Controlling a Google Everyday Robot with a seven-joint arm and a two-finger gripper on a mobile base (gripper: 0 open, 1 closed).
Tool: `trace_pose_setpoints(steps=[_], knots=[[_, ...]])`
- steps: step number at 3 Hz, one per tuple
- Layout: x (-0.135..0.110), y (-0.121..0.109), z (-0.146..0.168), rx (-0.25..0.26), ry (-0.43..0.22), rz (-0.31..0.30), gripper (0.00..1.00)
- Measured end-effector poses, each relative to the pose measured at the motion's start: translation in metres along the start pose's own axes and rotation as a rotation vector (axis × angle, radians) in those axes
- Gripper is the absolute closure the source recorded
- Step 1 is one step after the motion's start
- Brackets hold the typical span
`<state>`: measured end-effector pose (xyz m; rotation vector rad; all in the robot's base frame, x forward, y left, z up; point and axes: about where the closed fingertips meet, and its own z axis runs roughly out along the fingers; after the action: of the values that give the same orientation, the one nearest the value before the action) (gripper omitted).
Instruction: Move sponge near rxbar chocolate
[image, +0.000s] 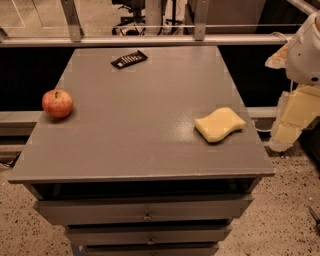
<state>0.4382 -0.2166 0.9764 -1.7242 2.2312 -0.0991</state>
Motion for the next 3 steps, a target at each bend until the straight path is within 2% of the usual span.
trace_pose_setpoints(steps=[1, 2, 3], knots=[[0.0, 0.0, 0.0, 0.0, 0.0, 0.0, 0.0], [0.0, -0.005, 0.016, -0.008, -0.036, -0.044, 0.0], [-0.005, -0.028, 0.065, -0.041, -0.101, -0.174, 0.0]])
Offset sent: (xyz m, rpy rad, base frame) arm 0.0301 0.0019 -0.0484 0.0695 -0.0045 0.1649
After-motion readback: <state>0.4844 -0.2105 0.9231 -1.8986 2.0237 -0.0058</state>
